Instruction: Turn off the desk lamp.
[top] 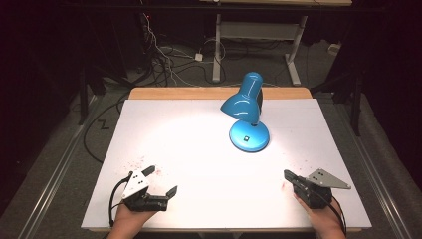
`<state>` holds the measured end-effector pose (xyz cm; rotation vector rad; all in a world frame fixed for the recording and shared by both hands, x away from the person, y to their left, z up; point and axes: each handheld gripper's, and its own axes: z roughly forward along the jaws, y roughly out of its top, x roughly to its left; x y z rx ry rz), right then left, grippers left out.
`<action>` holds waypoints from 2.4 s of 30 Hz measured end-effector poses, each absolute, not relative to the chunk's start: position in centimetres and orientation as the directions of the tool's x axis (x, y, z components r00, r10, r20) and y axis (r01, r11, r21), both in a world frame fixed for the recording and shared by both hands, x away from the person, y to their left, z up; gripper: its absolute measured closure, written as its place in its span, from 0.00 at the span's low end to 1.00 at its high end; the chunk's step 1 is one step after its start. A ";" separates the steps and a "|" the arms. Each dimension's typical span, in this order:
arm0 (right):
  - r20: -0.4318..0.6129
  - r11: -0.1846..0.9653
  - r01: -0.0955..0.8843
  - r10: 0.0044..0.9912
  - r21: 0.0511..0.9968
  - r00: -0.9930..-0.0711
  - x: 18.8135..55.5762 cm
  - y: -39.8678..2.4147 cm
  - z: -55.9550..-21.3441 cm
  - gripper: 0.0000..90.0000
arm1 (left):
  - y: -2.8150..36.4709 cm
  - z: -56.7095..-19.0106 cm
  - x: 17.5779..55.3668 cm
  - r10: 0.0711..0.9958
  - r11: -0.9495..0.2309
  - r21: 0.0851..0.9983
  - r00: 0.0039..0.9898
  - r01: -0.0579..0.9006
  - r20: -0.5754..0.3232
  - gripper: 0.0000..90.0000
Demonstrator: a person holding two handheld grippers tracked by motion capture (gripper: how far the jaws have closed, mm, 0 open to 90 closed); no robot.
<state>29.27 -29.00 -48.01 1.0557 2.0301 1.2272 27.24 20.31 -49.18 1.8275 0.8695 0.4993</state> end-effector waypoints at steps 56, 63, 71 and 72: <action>-0.072 0.327 0.305 0.779 0.894 -0.622 36.5 -22.0 -46.8 1.00 | 21.1 -48.4 27.4 0.737 -0.225 0.910 0.672 0.348 -0.075 0.00; -0.071 0.327 0.311 0.782 0.892 -0.619 37.7 -21.2 -46.8 1.00 | 21.0 -48.4 27.3 0.736 -0.232 0.908 0.673 0.349 -0.071 0.00; -0.059 0.315 0.327 0.794 0.891 -0.606 39.4 -21.1 -46.9 1.00 | 21.2 -48.4 27.3 0.734 -0.223 0.910 0.675 0.348 -0.078 0.00; -0.053 0.311 0.333 0.796 0.890 -0.602 39.5 -21.1 -46.9 1.00 | 21.2 -48.4 27.3 0.735 -0.220 0.911 0.673 0.348 -0.080 0.00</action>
